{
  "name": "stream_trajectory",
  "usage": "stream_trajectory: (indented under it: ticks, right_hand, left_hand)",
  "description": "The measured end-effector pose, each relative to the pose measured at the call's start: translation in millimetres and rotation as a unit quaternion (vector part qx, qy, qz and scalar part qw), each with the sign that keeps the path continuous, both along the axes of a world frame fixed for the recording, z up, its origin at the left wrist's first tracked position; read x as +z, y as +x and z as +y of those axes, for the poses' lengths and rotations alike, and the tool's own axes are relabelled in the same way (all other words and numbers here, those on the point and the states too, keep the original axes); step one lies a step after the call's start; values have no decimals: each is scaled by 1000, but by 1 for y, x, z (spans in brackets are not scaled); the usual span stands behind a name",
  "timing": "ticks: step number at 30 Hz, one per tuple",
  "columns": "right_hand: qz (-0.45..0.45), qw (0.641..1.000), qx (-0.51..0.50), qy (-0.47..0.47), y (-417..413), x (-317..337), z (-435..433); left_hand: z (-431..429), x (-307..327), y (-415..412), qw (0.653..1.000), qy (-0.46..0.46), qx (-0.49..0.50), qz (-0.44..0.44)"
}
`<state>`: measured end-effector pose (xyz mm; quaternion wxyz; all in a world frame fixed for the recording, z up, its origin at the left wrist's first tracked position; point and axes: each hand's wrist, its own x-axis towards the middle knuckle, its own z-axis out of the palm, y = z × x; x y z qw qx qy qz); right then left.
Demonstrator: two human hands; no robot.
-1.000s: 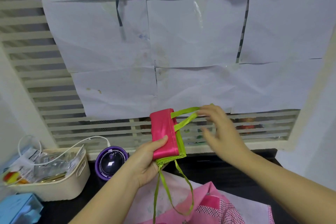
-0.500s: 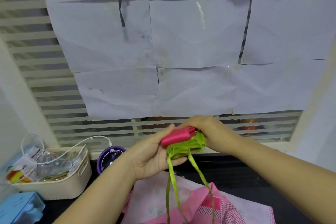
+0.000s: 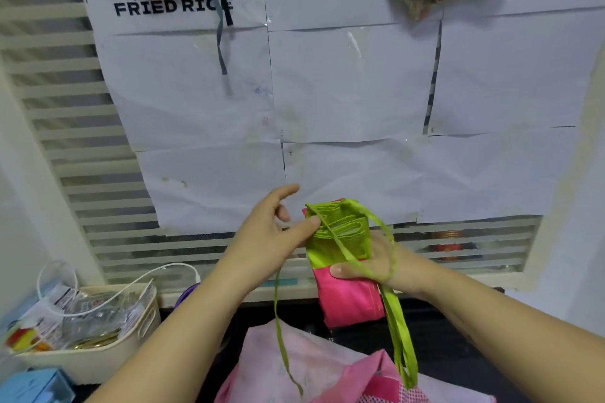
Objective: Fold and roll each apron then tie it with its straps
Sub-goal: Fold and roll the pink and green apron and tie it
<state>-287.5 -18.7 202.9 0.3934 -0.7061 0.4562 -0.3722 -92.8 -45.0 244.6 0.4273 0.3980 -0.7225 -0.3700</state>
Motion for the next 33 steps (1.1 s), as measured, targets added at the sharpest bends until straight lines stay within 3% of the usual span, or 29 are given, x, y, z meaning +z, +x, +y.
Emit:
stream_trajectory:
  ticks: [3,7,9,11,13,15,19,23,27,29,31,33]
  right_hand:
    - [-14,1000,3,18,3,3,2]
    - [49,998,-26,24,1,2,-2]
    - [82,995,-53,29,0,5,-2]
    - [110,992,-63,21,-2,8,-4]
    - [123,989,-74,18,-3,12,-5]
    - [136,986,-92,11,-5,14,-5]
    - [165,978,-128,-30,-14,20,-6]
    - [250,951,-164,-83,-24,22,-8]
    - [308,925,-197,-105,-31,20,-11]
    - [311,920,-209,-111,-35,18,-13]
    - [324,911,-226,-115,-40,13,-17]
    - [335,904,-245,-109,-47,9,-19]
  left_hand:
    - [0,13,-1,990,-114,17,-79]
    - [2,35,-1,995,-69,-64,-40]
    - [6,36,-1,973,-128,-94,-166]
    - [5,28,-5,913,-214,-70,-341]
    - [0,17,-10,891,-273,-17,-363]
    - [-5,12,-10,920,-264,13,-288]
    - [-12,10,-6,966,-155,22,-204]
    - [-17,13,0,988,-78,33,-132]
    - [-19,19,6,1000,-3,29,11]
    - [-18,23,7,986,90,-1,143]
    - [-15,29,9,943,182,-29,278]
    - [-14,36,14,913,209,-40,348]
